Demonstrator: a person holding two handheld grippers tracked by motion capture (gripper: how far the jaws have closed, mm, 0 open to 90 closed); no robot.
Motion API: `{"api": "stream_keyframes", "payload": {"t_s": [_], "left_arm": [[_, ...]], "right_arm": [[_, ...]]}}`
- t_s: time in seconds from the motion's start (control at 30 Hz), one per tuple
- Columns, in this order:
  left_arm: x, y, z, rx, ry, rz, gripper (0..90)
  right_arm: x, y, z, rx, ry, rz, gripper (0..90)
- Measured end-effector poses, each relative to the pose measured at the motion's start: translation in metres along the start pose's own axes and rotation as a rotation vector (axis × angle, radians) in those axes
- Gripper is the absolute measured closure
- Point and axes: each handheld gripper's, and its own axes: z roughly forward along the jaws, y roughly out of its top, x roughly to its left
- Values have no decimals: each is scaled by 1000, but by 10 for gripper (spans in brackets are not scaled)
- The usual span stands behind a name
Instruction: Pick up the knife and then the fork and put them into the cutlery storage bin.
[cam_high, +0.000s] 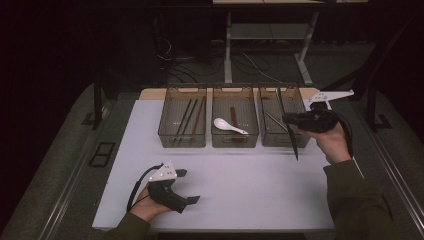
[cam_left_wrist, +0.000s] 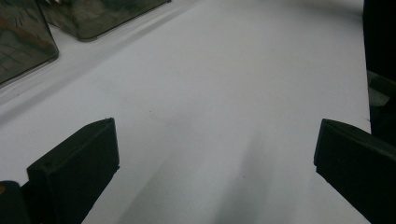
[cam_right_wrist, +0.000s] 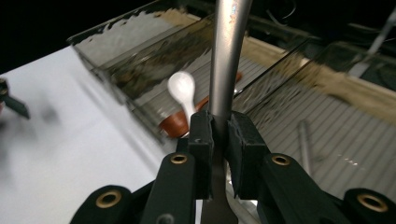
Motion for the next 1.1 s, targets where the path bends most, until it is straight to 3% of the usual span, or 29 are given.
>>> {"api": "stream_keyframes", "payload": {"t_s": [0.5,0.73,1.1], "left_arm": [[0,0,0,-2,-2,-1,0],[0,0,0,-8,-3,-5,0],[1,0,0,-10,-4,-10,0]], "right_arm": [[-35,47,-8,-44,-121,18,803],[-54,59,11,-8,-179,14,803],[-86,47,44,28,-201,58,803]]}}
